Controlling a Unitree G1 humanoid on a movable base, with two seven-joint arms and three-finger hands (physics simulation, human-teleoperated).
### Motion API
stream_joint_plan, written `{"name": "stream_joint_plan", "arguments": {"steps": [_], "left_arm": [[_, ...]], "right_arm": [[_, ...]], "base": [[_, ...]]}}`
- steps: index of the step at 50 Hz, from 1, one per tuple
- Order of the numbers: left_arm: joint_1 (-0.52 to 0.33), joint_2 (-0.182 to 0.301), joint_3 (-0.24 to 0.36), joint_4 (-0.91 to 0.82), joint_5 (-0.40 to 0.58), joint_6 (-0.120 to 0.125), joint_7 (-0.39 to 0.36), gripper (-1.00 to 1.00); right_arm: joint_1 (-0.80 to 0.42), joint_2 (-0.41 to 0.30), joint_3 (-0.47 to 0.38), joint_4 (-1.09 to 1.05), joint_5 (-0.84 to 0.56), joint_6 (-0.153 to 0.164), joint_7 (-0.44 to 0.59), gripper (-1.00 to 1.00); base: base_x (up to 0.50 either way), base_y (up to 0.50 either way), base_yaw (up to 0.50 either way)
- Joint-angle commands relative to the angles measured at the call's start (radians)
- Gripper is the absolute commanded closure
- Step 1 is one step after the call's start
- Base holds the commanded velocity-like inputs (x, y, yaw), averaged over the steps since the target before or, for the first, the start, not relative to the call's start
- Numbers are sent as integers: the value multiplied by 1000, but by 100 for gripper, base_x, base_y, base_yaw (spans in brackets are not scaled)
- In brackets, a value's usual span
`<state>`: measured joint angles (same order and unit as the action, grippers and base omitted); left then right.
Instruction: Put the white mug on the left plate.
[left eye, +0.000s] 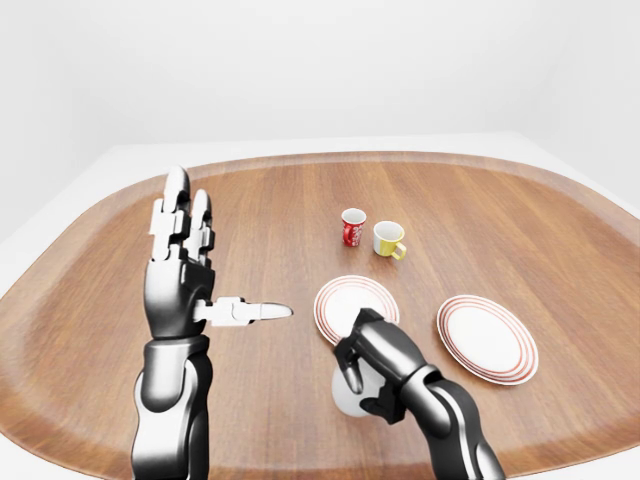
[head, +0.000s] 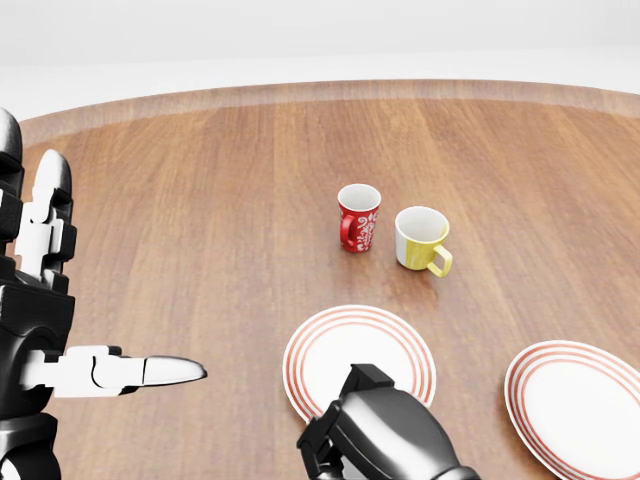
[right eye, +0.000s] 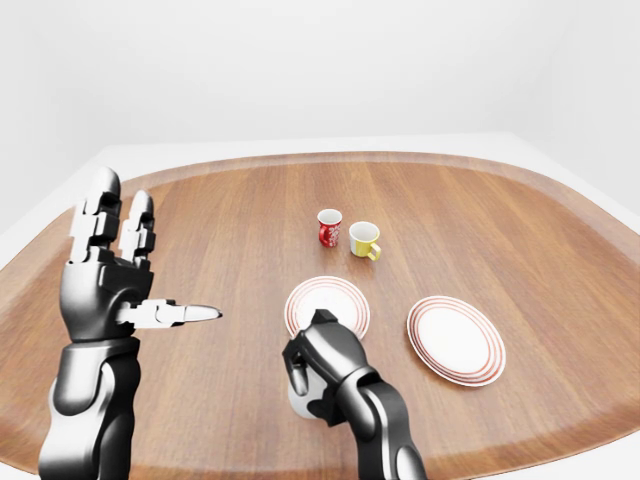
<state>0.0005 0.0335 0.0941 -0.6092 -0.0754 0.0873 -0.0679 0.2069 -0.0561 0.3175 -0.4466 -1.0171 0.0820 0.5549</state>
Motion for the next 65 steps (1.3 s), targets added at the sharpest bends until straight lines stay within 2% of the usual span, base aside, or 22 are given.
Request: {"name": "stream_joint_plan", "arguments": {"steps": [1,10,16,24,35,42,49,53,55,56,58,61,65], "left_arm": [[2,-1,-3,1,3,0,0,-100],[-1,-1,-4,1,3,0,0,-100],[-3,0,-2,-1,2,0,1,-100],[-4,1,-1,-7,0,0,1,-100],[-2,1,0,-11,1,0,0,-100],[-5,1,0,-8,1,0,0,-100],[-5,1,-1,-1,3,0,-1,-100],[-4,0,-3,3,4,0,0,-100],[-4,0,-4,6,5,0,0,-100],[-3,0,-3,8,5,0,0,-100],[-4,0,-3,5,4,0,0,-100],[-2,0,-4,6,5,0,0,-100],[-1,-1,-6,10,6,0,-1,-100]], "right_arm": [[-26,7,61,-203,87,5,122,100],[-124,38,24,-280,96,5,143,100],[-243,73,-43,-313,97,5,143,100],[-346,64,-126,-275,112,5,143,100],[-591,-2,-272,-115,182,5,143,100],[-637,-59,-317,1,229,5,143,100],[-675,-107,-336,208,213,5,143,100],[-699,-122,-328,378,197,5,88,100],[-730,-133,-323,492,167,-47,19,100],[-734,-125,-323,517,170,-60,10,100],[-743,-125,-307,599,143,-120,-43,100],[-764,-119,-297,717,112,-169,-117,100],[-796,-119,-271,908,20,-169,-287,100]], "base": [[0,0,0],[0,0,0],[0,0,0],[0,0,0],[0,0,0],[0,0,0],[0,0,0],[0,0,0],[0,0,0],[0,0,0],[0,0,0],[0,0,0],[0,0,0]]}}
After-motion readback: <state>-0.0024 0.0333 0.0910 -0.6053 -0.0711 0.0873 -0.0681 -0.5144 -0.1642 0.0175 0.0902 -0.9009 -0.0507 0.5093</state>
